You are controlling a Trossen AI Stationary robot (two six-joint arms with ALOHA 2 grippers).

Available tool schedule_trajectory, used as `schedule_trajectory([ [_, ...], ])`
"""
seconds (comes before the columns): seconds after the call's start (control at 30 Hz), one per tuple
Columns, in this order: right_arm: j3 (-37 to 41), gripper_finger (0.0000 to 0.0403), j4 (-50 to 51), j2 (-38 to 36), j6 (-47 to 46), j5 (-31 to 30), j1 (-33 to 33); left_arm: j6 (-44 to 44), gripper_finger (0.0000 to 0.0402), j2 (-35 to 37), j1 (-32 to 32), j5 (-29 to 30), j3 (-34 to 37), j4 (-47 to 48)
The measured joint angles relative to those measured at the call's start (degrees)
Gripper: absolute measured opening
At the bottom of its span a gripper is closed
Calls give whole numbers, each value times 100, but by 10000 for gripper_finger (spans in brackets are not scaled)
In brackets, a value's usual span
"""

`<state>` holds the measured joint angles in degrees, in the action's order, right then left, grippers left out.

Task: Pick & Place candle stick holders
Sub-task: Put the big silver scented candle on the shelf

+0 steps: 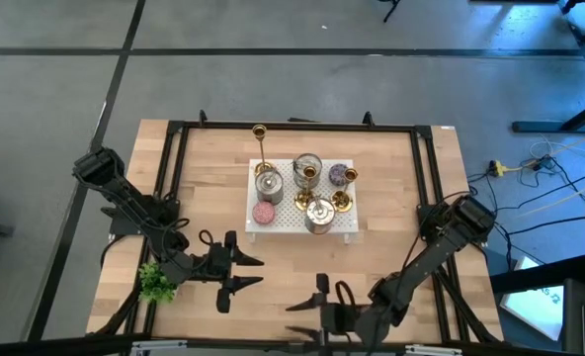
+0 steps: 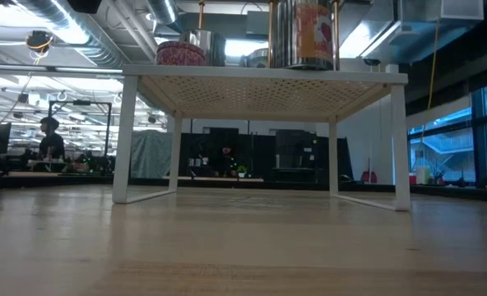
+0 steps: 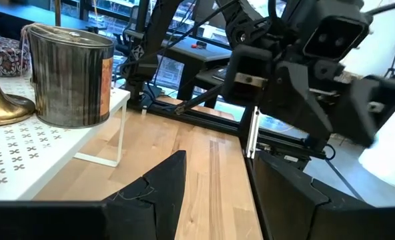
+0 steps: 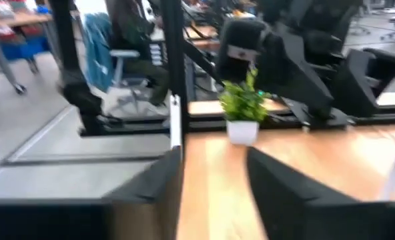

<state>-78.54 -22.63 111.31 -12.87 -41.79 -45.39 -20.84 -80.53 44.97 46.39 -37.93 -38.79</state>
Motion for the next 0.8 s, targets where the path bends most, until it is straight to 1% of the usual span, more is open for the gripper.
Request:
schedule_trajectory([
  [0.13,0,47,556,0,3,-51,86,2,173,0,0,0,0,0],
  [0.17,0,24,716,-5,-2,-87,112,2,173,0,0,-2,0,0],
  [0.2,0,14,914,-18,-79,-244,129,0,173,0,0,-2,0,0],
  [0.23,0,10,1133,-35,-282,-461,149,2,173,0,0,-2,0,2],
  [0.27,0,8,1343,-49,-477,-541,175,0,173,0,0,-2,0,0],
  [0.37,2,6,1760,-90,-844,-338,241,0,173,0,0,-30,1,0],
  [0.43,2,6,1934,-101,-930,-147,266,2,173,0,0,-35,2,2],
  [0.5,2,6,2031,-101,-1013,489,329,2,173,0,0,-35,2,2],
  [0.6,2,6,2019,-101,-1225,1907,510,4,173,0,-1,-37,2,2],
  [0.67,2,5,1983,-98,-1225,2468,595,2,173,0,-7,-37,2,2],
  [0.73,2,5,1864,-94,-987,2562,619,2,173,0,-7,-37,2,1],
  [0.8,2,5,1708,-92,-642,2291,547,2,173,0,-7,-40,2,2],
])
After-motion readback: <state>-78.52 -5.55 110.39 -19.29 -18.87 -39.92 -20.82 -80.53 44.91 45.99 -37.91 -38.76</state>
